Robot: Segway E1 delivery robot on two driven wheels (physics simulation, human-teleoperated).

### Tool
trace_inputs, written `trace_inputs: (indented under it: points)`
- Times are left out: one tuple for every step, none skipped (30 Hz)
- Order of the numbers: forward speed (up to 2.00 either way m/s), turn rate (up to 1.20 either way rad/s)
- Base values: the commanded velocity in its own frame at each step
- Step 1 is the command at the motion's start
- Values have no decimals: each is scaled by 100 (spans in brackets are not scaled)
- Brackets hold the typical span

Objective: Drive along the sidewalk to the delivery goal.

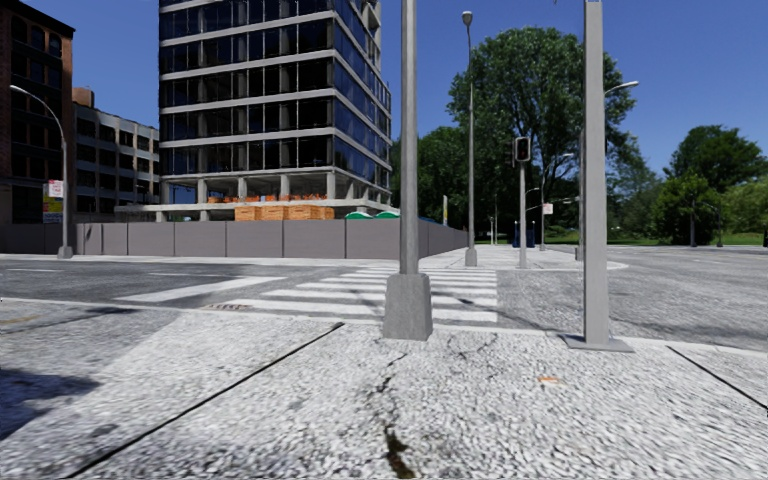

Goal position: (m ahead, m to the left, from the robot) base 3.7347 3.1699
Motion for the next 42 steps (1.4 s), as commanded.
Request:
trace_inputs:
  points:
    - [134,34]
    - [139,36]
    - [141,37]
    - [142,38]
    - [142,38]
    - [142,38]
    - [142,38]
    - [142,38]
    - [142,38]
    - [142,38]
    - [142,38]
    - [142,38]
    - [142,38]
    - [142,38]
    - [142,38]
    - [142,38]
    - [142,38]
    - [142,38]
    - [140,37]
    - [135,35]
    - [135,35]
    - [133,35]
    - [133,35]
    - [132,35]
    - [132,35]
    - [132,35]
    - [132,35]
    - [132,35]
    - [132,35]
    - [132,35]
    - [134,37]
    - [134,37]
    - [147,51]
    - [167,57]
    - [170,59]
    - [170,59]
    - [147,59]
    - [124,59]
    - [116,59]
    - [116,59]
    - [114,59]
    - [114,59]
